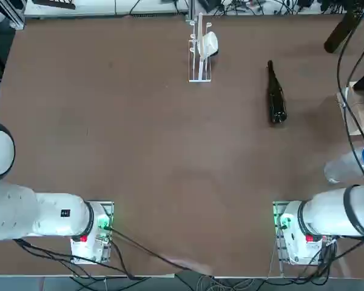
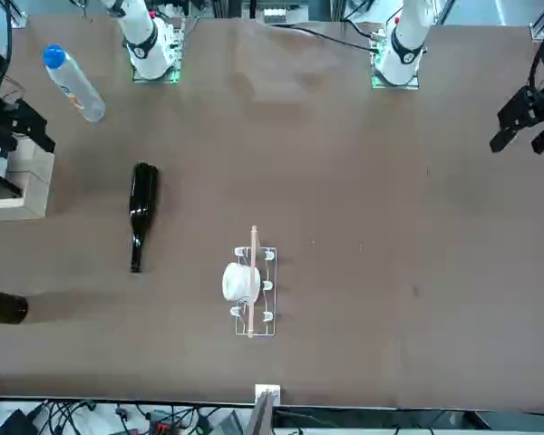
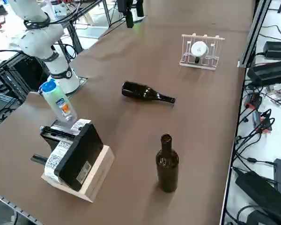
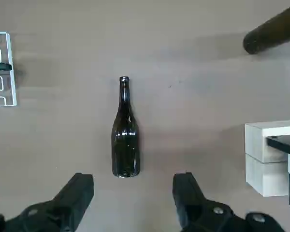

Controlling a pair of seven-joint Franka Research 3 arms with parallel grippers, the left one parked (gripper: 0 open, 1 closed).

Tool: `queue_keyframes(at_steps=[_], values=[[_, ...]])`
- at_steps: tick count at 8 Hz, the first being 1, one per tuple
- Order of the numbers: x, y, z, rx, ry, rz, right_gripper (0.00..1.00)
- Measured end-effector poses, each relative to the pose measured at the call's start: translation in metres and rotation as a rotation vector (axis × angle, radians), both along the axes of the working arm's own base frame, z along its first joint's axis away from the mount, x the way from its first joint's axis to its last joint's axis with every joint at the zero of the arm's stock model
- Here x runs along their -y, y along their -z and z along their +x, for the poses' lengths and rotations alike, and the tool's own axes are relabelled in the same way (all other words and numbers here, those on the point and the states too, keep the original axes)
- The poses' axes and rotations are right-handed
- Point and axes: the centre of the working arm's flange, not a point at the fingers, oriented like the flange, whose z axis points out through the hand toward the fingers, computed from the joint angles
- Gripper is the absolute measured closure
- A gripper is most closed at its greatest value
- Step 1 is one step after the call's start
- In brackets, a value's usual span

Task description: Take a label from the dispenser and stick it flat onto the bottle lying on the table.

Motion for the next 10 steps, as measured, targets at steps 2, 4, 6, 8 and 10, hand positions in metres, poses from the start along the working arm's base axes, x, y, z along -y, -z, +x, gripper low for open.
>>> queue_keyframes(at_steps=[2,4,6,8,10], values=[[-0.004,-0.001,0.0,0.002,-0.007,0.001,0.0],[-0.01,-0.001,0.0,0.002,-0.017,0.001,0.0],[-0.012,0.0,0.0,-0.004,-0.009,-0.014,0.0],[-0.02,0.018,0.001,-0.061,0.016,-0.18,0.0],[-0.039,0.067,0.006,-0.146,0.053,-0.398,0.0]])
